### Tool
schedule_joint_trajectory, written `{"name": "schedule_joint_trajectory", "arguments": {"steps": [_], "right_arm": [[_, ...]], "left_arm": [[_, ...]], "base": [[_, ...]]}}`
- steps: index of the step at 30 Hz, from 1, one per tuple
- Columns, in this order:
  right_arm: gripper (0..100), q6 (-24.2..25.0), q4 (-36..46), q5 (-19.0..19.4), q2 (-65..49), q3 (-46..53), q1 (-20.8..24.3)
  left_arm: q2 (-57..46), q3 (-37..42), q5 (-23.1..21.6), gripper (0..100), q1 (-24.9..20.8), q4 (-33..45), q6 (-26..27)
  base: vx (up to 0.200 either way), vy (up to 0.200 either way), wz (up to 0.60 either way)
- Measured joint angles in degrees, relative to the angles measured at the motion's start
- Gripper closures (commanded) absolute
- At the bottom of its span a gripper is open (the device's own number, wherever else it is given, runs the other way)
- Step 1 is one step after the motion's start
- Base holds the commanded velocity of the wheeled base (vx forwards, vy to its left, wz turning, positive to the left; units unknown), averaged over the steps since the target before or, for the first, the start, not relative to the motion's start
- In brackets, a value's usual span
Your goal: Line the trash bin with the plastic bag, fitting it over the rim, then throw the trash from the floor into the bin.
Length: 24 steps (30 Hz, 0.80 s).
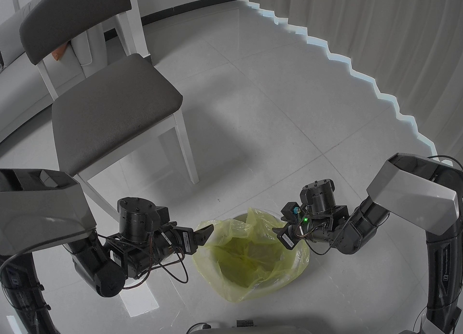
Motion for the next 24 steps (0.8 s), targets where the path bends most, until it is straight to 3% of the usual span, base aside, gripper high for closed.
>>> {"name": "schedule_joint_trajectory", "arguments": {"steps": [12,24], "right_arm": [[100,-0.1,0.3,0.0,-2.1,-0.2,-0.4],[100,0.3,5.9,0.0,-9.0,-4.1,-1.6]], "left_arm": [[-0.1,0.7,0.0,0,0.0,-1.3,0.0],[-0.4,1.5,0.2,0,0.1,-2.0,-0.1]], "base": [[0.0,0.0,0.0],[0.0,0.0,0.0]]}}
